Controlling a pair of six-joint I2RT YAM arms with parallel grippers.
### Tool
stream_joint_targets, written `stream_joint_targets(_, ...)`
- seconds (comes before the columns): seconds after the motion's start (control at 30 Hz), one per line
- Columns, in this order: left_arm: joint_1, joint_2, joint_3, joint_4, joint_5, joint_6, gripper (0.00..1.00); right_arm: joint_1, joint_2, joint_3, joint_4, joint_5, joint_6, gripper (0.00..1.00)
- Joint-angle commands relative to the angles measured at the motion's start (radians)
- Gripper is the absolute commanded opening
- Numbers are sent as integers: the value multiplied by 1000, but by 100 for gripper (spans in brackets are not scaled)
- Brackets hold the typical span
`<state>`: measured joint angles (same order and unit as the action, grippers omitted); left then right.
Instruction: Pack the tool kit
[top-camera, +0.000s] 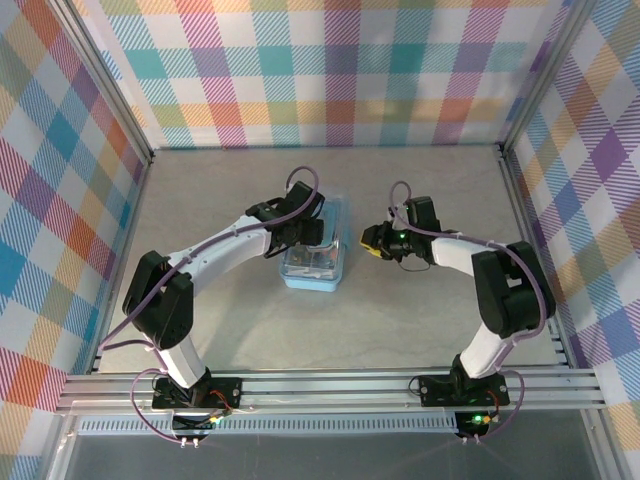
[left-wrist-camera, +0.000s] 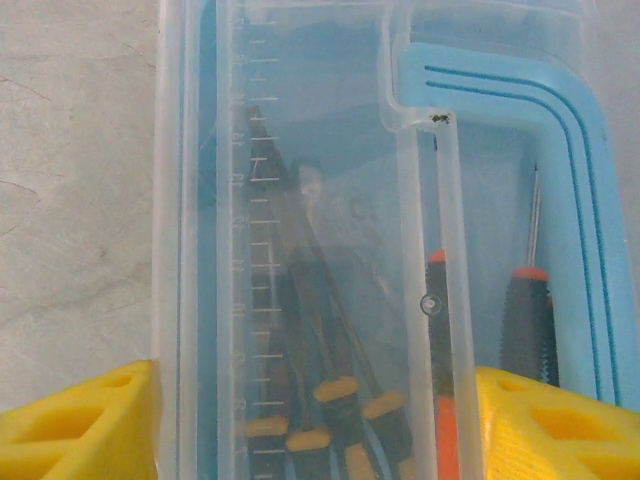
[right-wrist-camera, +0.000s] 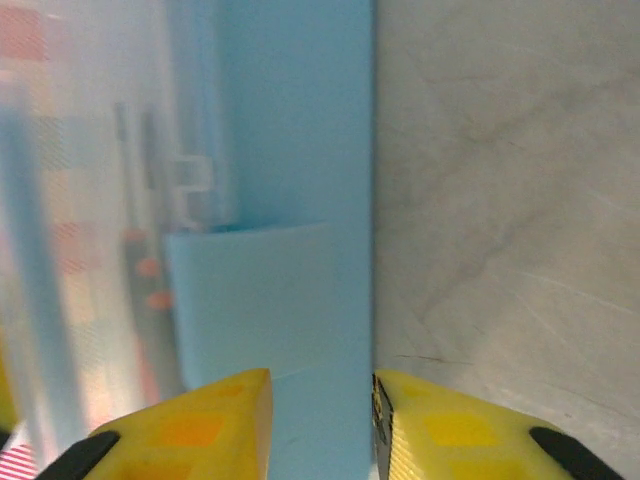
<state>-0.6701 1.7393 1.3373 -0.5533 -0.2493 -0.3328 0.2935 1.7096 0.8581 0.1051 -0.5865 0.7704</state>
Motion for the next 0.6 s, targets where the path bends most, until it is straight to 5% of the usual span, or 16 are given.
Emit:
stream_joint_targets(0.0, -2, 155, -128, -80, 287, -90, 51, 0, 48, -3, 34, -41, 30, 30)
stream_joint_targets(0.57, -23, 157, -151, -33, 321, -100, 51, 103, 238, 117, 114, -54, 113, 32)
